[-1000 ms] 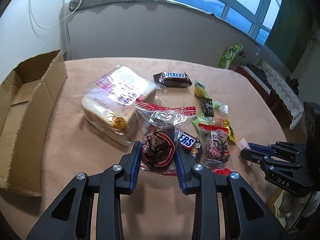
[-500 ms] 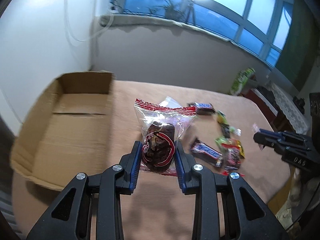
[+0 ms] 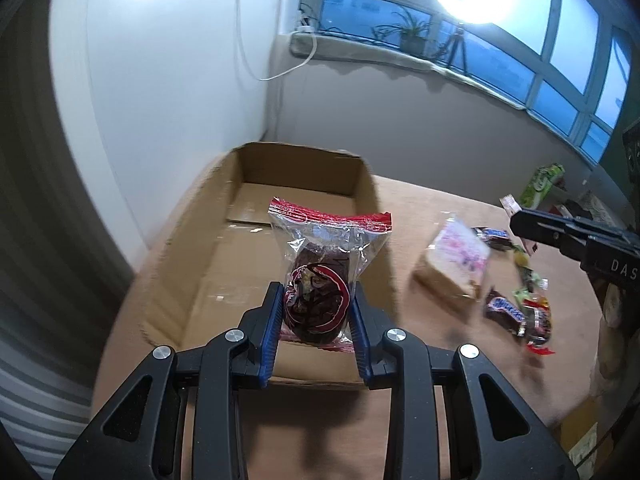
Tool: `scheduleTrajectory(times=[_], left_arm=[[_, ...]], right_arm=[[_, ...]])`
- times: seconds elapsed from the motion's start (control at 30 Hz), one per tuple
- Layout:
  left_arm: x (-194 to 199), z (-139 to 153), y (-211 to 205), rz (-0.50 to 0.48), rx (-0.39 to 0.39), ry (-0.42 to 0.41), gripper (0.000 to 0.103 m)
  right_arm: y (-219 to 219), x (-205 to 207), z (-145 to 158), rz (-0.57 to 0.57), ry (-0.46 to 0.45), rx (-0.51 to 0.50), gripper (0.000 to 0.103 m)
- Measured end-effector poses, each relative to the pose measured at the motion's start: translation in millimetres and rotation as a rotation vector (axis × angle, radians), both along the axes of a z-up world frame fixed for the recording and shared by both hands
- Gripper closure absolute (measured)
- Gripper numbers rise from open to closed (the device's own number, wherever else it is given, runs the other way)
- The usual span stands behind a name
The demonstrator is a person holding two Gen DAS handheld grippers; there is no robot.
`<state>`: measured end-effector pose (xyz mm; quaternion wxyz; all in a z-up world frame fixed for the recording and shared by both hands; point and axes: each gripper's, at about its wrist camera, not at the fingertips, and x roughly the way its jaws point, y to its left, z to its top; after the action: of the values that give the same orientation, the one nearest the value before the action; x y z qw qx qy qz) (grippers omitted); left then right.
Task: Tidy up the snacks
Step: 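Carry both candies into the cardboard box and open both tools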
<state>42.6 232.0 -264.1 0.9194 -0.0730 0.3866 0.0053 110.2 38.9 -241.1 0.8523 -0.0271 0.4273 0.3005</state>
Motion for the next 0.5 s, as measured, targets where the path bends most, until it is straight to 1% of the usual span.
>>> scheduleTrajectory(times=[0.17,0.3,0.5], left_arm=[[4.7,-2.5,18.2,0.026,-0.004,0.005,0.073],[8.7,-4.7,23.7,0.034,-0.007,0.008,0.073],[14.1,-8.5,26.2,0.035,-0.008,0.016,0.073]], right_arm=[[34.5,12.1,-2.8,0.043,0.015,0.007,0.084],[53.9,19.1,-7.1,0.072,0.027,0.015,0.084],[77.8,24.4,-14.1,0.112,0.036,-0.002,0.084]])
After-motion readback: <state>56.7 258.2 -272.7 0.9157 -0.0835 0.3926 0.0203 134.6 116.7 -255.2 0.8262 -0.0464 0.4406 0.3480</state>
